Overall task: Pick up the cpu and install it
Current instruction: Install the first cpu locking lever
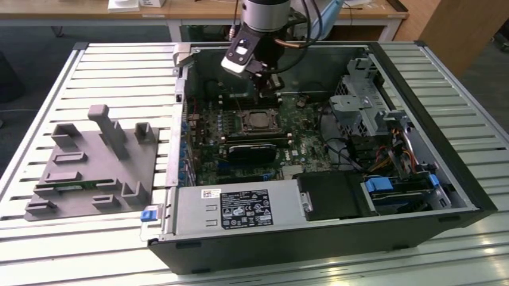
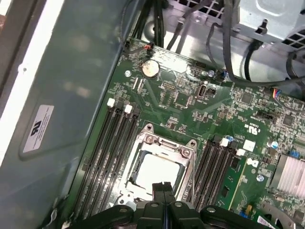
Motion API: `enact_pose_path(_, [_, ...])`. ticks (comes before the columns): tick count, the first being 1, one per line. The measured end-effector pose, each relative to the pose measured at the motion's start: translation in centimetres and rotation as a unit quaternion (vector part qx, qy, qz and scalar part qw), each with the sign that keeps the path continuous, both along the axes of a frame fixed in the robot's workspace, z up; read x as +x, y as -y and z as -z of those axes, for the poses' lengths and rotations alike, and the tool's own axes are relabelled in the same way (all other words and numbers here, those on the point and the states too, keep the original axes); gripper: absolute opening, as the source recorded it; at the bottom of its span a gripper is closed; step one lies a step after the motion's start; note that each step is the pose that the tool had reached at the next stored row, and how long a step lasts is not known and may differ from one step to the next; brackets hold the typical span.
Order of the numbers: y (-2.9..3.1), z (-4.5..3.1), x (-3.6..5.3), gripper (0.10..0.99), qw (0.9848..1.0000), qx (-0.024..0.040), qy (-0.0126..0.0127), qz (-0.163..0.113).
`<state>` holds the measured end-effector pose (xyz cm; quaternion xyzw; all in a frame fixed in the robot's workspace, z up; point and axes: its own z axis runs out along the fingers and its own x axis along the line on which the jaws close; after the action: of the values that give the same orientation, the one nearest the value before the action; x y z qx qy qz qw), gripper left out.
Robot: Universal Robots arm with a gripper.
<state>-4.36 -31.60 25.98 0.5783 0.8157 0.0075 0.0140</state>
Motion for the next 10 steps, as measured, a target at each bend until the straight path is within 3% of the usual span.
enact_pose_path(10, [0.0, 0.0, 0.0, 0.106, 0.9995, 0.0, 0.0, -0.031])
